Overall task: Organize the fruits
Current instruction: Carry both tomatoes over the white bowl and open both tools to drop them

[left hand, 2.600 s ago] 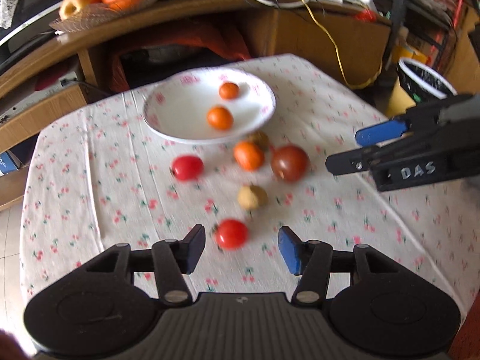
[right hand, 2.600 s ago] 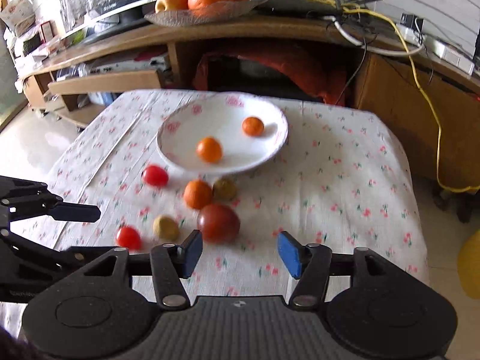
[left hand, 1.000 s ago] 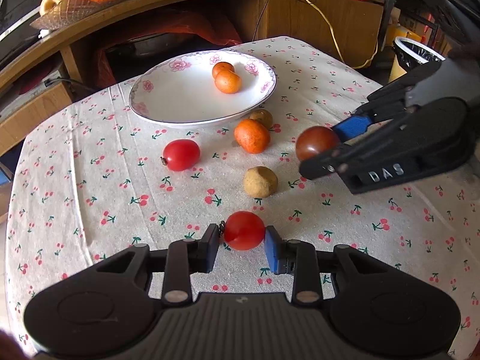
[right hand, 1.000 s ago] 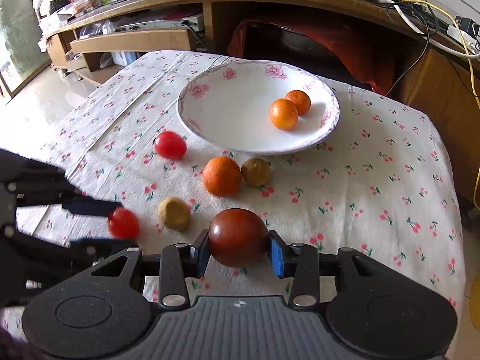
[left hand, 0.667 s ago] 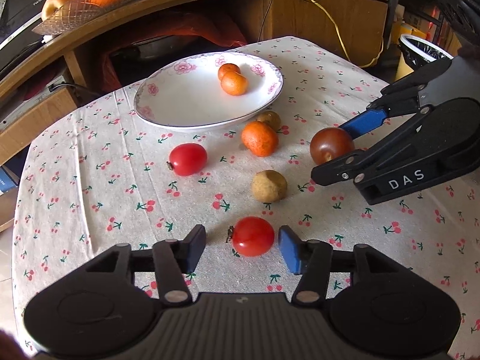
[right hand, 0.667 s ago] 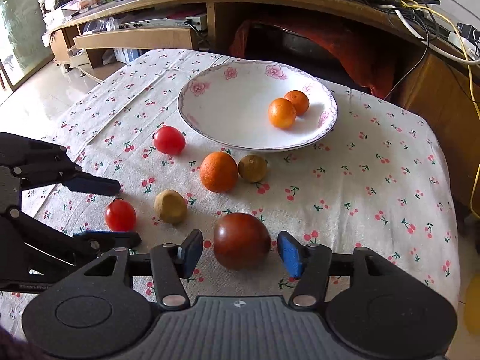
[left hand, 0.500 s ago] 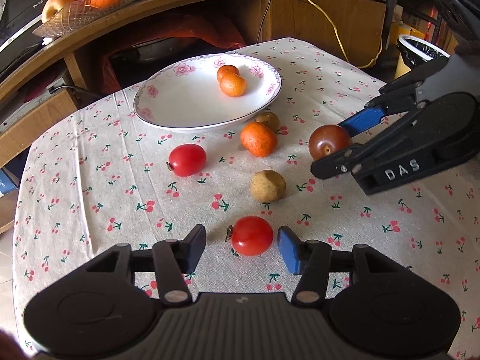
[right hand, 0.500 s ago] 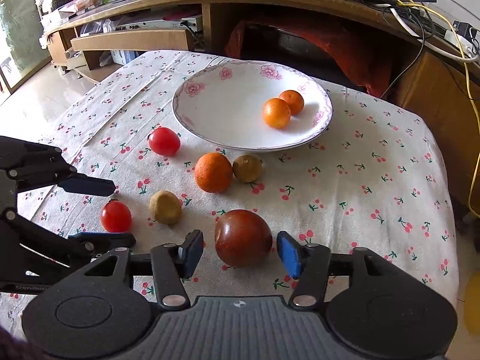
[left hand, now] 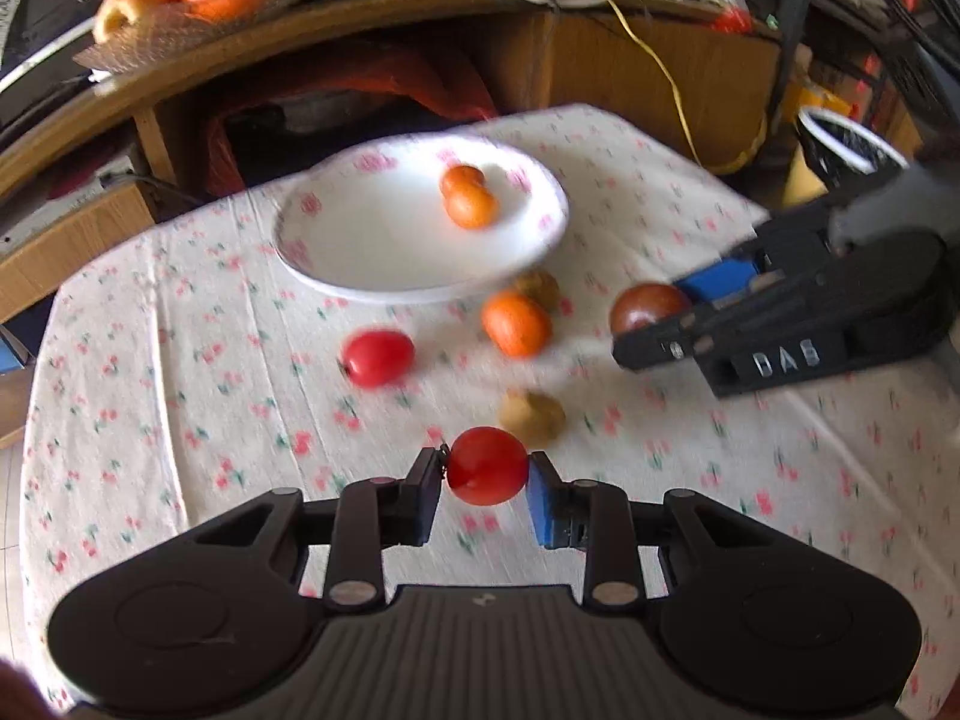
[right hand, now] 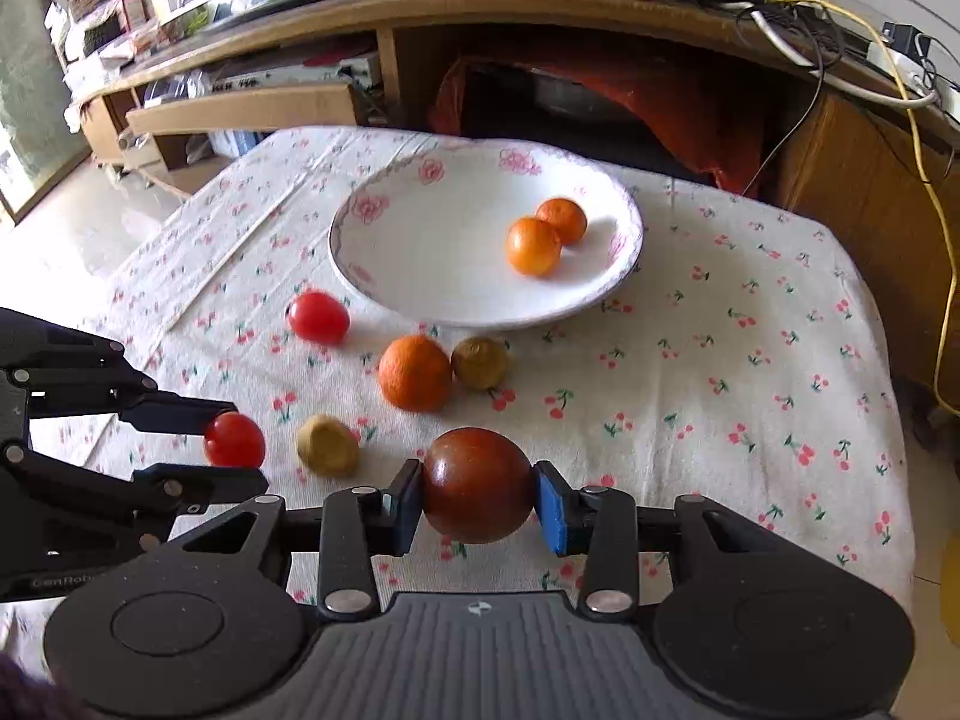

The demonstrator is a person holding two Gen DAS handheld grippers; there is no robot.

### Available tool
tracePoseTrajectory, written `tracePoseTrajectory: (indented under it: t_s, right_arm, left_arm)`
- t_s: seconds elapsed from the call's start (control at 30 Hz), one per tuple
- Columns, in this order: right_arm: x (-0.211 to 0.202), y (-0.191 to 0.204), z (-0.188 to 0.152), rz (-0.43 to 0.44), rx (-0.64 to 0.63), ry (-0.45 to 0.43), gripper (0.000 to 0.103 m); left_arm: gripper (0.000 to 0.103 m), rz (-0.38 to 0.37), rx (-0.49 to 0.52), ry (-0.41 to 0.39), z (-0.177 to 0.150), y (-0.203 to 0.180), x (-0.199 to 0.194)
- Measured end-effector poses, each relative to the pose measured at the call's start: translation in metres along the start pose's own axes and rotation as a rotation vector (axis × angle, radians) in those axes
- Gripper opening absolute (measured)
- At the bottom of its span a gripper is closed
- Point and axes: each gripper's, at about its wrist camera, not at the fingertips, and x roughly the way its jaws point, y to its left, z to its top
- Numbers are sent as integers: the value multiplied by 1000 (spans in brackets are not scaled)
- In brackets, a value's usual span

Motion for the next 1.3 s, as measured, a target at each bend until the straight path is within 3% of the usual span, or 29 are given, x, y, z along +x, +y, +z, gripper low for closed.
tracePoseTrajectory:
  t_s: [0.23, 0.4, 0.93, 1.3]
  right_arm:
    - [-2, 0, 23, -32, 15, -63, 34]
    - [5, 2, 41, -54, 18, -97, 34]
    - [31, -2, 59, -91, 15, -105, 34]
    - [38, 1, 62, -113, -7, -115, 36]
  left_arm:
    - [39, 53, -51, -87, 43, 18, 5]
    - [39, 75, -61, -106, 60, 24, 17]
    - [39, 102, -96, -93, 71, 38, 49]
    - [42, 112, -104, -90, 71, 42, 49]
